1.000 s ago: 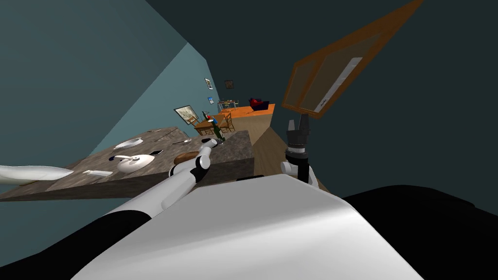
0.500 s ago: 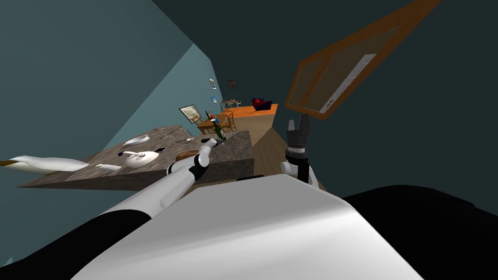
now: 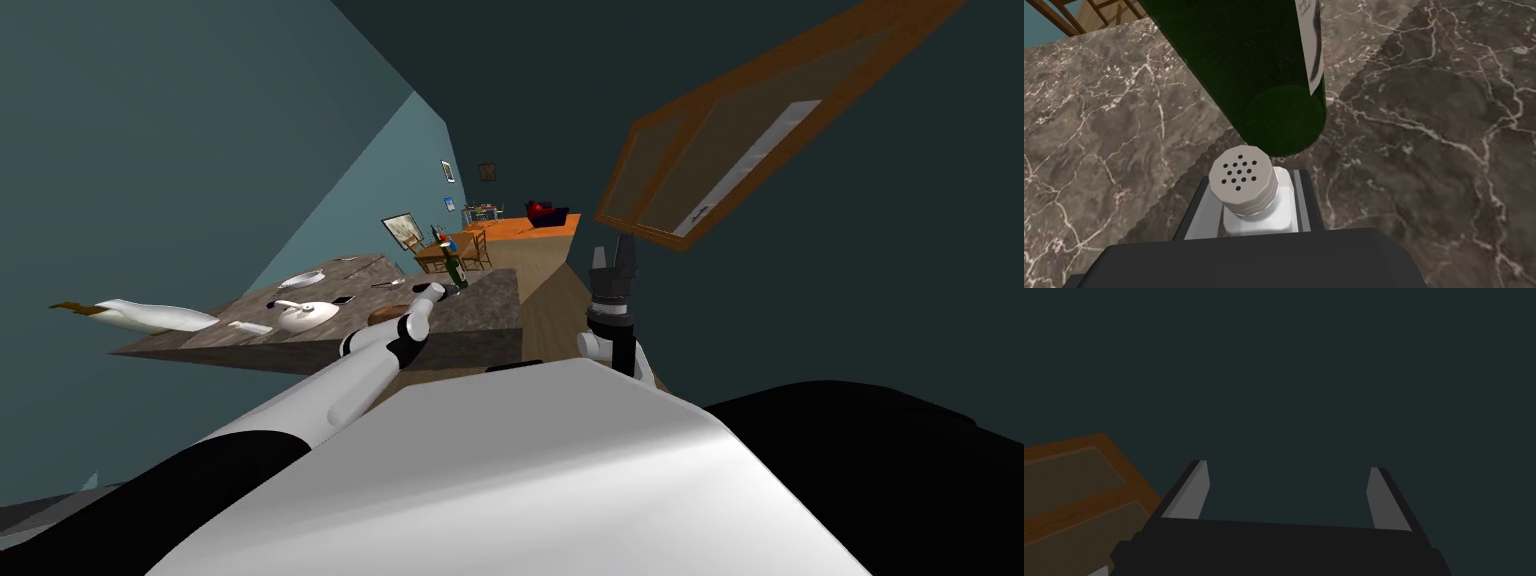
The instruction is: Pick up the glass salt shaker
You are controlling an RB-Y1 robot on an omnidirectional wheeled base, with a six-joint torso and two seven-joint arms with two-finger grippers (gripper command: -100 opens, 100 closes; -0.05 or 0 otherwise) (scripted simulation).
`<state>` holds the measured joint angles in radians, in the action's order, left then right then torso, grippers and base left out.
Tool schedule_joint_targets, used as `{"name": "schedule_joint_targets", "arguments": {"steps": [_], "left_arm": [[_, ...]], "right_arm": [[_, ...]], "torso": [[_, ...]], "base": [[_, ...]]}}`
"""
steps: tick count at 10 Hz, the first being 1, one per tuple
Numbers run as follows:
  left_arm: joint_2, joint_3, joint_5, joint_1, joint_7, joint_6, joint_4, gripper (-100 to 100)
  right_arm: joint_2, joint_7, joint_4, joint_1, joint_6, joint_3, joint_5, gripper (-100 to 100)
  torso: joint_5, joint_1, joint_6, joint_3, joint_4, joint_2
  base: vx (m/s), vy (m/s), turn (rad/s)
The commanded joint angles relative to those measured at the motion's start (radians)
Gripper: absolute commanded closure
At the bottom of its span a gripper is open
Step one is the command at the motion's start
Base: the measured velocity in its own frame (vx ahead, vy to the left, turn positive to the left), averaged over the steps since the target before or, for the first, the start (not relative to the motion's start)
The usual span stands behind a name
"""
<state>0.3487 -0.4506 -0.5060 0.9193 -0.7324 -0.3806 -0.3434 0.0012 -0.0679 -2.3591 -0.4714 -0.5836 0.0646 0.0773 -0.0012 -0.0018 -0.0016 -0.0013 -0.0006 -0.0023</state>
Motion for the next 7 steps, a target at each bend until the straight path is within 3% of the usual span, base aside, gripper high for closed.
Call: {"name": "schedule_joint_targets", "arguments": {"steps": [1,2,4,6,7], "left_arm": [[0.01,-0.003,-0.05,0.025,0.05,0.024,0.05,100],[0.01,-0.003,-0.054,0.025,0.075,0.024,0.072,100],[0.023,0.002,-0.123,0.052,0.142,0.04,0.126,100],[0.026,-0.001,-0.126,0.057,0.148,0.044,0.135,100],[0.026,-0.002,-0.13,0.058,0.158,0.047,0.139,0]], "right_arm": [[0.0,0.0,0.0,0.0,0.0,0.0,0.0,0],[0.0,0.0,0.0,0.0,0.0,0.0,0.0,0],[0.0,0.0,0.0,0.0,0.0,0.0,0.0,0],[0.0,0.0,0.0,0.0,0.0,0.0,0.0,0],[0.0,0.0,0.0,0.0,0.0,0.0,0.0,0]], "torso": [[0.0,0.0,0.0,0.0,0.0,0.0],[0.0,0.001,0.001,0.0,0.0,0.0],[0.001,0.002,-0.002,0.0,0.0,0.0],[0.001,0.002,0.001,0.0,0.0,0.0],[0.001,0.003,0.001,0.0,0.0,0.0]], "base": [[0.006,-0.029,-0.012],[0.006,0.002,-0.041],[0.009,-0.048,0.158],[0.005,-0.02,0.004],[0.0,0.0,0.0]]}}
